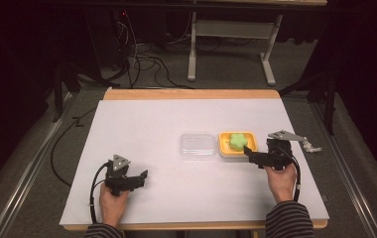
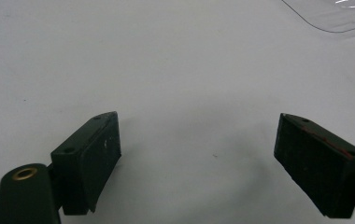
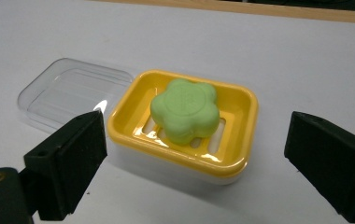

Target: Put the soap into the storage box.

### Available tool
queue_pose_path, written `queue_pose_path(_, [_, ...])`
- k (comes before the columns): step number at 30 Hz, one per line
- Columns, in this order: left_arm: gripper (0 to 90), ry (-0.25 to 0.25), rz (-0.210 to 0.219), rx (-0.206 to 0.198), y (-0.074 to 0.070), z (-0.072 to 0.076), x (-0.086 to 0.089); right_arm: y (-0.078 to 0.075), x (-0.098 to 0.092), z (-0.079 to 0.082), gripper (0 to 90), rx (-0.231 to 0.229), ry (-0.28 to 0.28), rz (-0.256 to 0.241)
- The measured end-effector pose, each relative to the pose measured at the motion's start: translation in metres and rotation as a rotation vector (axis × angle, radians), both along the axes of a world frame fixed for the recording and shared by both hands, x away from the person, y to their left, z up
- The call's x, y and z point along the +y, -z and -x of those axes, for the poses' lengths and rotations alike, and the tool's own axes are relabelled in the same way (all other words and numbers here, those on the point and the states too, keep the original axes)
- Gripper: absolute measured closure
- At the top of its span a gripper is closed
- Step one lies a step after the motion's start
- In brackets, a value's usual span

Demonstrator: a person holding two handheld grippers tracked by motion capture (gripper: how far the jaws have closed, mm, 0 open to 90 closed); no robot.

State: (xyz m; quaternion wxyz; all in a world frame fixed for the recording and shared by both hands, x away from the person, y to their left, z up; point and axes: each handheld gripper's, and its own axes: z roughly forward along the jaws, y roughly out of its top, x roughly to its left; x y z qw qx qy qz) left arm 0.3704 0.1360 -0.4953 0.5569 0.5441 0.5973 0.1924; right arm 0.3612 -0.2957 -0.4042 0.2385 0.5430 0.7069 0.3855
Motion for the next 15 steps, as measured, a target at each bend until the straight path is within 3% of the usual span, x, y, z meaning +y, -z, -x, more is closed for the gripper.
queue_pose_path(8, [15.3,0.002,-0.004,0.002,0.0,0.0,0.0,0.002,-0.003,0.012,8.7,-0.017,0.012,0.008])
queue_pose_path(15, [15.3,0.002,-0.008,0.001,0.0,0.0,0.0,0.004,-0.007,0.021,13.9,-0.028,0.061,0.008])
